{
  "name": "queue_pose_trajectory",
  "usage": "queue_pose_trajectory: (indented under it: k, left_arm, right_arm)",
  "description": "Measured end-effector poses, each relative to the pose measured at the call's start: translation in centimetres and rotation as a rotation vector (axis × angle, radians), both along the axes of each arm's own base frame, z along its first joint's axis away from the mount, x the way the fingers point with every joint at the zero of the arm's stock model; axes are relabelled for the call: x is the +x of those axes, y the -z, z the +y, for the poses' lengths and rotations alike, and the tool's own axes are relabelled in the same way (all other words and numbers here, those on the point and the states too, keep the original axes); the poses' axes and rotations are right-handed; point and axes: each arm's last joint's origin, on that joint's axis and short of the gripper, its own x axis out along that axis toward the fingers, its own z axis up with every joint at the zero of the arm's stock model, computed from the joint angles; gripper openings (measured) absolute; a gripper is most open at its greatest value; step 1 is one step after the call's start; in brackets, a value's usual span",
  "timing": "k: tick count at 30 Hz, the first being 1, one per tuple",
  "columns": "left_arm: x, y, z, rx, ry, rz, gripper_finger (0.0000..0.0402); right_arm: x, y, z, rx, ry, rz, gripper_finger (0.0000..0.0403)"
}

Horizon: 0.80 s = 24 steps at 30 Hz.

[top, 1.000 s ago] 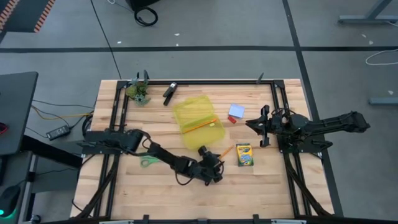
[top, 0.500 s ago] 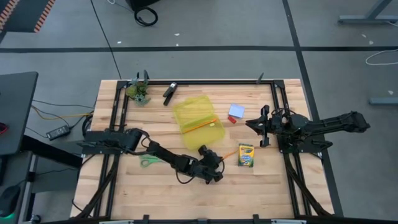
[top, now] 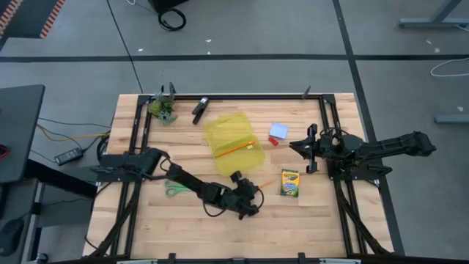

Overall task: Pack school essentials
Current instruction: Put the yellow pencil into the yellow supply box

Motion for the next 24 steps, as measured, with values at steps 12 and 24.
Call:
queue_pose_trajectory:
  k: [12,24]
  left_arm:
    - [-0.3,-2.9,1.2,0.057,-0.022,0.023,0.0016]
    - [-1.0,-5.6,4.5,0.148,-0.079,0.141,0.002]
  right_arm:
    - [0.0,0.1,0.0,0.0,0.0,0.006,0.0051]
    - [0.0,0.1,0.0,-0.001,0.0,0.01,0.0051]
